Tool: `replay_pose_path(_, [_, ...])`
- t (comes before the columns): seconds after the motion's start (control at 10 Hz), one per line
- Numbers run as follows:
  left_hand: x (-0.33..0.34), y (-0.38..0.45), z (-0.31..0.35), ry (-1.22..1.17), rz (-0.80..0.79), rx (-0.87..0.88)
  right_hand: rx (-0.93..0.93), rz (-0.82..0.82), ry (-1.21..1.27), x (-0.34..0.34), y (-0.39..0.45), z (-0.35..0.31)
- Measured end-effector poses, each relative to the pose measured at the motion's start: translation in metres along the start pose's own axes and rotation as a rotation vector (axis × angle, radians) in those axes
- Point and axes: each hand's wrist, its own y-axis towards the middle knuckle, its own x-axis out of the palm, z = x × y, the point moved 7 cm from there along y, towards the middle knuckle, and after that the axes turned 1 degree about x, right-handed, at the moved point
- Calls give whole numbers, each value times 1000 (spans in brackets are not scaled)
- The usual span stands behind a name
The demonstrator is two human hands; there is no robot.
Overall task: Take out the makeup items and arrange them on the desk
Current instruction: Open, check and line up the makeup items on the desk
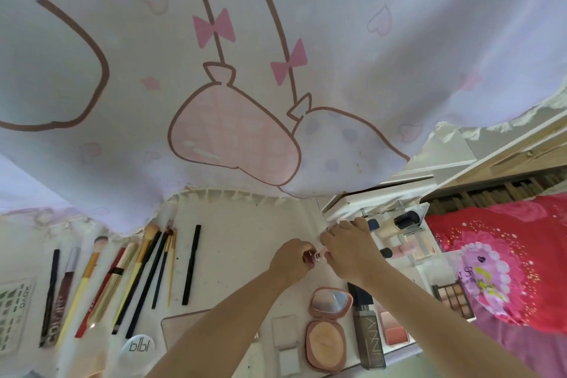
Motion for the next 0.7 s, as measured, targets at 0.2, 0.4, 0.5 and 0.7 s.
replay_pose_path(0.2, [2, 0, -1, 35, -10, -9, -10, 60, -26, -2, 2, -5])
replay_pose_path(0.4, [1, -2, -6, 72, -40, -49, -29, -58, -67, 3, 2, -7])
replay_pose_path(0.5, [-2, -8, -9, 90, -41, -70, -44, -54, -78, 5, 1, -8])
replay_pose_path(0.7, [-22, -25, -18, 275, 63, -104, -64, -74, -73, 0, -5, -9])
